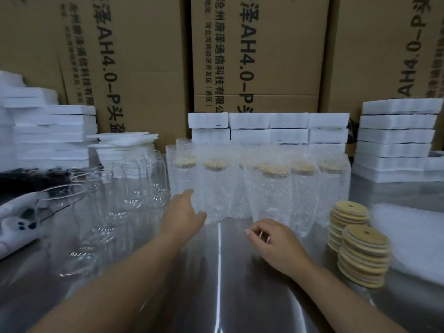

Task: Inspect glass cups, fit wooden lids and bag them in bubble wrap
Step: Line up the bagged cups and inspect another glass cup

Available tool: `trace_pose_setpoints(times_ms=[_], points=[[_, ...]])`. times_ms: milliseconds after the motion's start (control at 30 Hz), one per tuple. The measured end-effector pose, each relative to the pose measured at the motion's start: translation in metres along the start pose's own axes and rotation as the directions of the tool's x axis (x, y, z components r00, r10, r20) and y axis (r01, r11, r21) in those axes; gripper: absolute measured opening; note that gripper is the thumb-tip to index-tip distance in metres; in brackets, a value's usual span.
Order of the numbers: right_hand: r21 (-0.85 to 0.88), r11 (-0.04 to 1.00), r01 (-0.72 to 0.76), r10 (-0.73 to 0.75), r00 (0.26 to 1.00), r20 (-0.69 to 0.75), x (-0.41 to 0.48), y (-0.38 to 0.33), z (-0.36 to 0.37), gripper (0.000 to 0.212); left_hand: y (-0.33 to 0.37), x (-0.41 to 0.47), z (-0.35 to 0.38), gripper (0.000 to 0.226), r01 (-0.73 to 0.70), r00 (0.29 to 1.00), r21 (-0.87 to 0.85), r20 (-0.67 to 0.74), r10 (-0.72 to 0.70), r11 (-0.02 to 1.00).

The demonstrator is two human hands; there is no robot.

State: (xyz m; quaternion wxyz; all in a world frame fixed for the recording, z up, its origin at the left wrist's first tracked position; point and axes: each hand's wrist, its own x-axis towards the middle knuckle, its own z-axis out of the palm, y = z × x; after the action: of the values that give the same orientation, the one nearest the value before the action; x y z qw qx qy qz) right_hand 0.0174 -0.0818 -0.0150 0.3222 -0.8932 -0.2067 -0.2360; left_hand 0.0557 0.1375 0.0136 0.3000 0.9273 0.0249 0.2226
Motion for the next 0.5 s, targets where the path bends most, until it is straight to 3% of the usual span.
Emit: trace_pose_setpoints(times_ms=[67,100,200,300,367,433,500], points=[[-0.02,1.0,-0.008,0.008,1.0,0.008,-0.003,0.001,-0.001,0.028,0.005,0.005,-0.024,0.064,-0.163,0.975,0.3,-0.096,0.199,0.94],[-0.027,1.0,-0.008,0.009,1.0,0.013,-0.004,0.001,-0.001,0.029,0.006,0.011,-0.038,0.063,-0.176,0.962,0.463,-0.106,0.251,0.869],[-0.048,0.999,-0.011,0.012,1.0,0.022,-0.005,0.002,0.001,0.035,0.007,0.024,-0.077,0.062,-0.037,0.983,0.794,-0.08,0.164,0.607],[-0.054,0.998,-0.016,0.018,0.999,0.033,-0.004,0.006,0.002,0.039,-0.004,0.03,-0.108,0.075,0.208,0.978,0.858,-0.177,-0.111,0.47],[-0.052,0.998,-0.027,0.029,0.999,0.037,-0.003,0.009,0.003,0.037,-0.016,0.031,-0.119,0.074,0.31,0.947,0.805,-0.212,-0.243,0.506],[-0.032,0.999,-0.034,0.035,0.998,0.043,-0.003,0.011,0.003,0.037,-0.025,0.029,-0.122,0.065,0.327,0.938,0.784,-0.202,-0.282,0.528],[-0.015,0.999,-0.035,0.036,0.998,0.057,-0.003,0.012,0.004,0.038,-0.031,0.025,-0.119,0.057,0.291,0.952,0.837,-0.205,-0.227,0.463]])
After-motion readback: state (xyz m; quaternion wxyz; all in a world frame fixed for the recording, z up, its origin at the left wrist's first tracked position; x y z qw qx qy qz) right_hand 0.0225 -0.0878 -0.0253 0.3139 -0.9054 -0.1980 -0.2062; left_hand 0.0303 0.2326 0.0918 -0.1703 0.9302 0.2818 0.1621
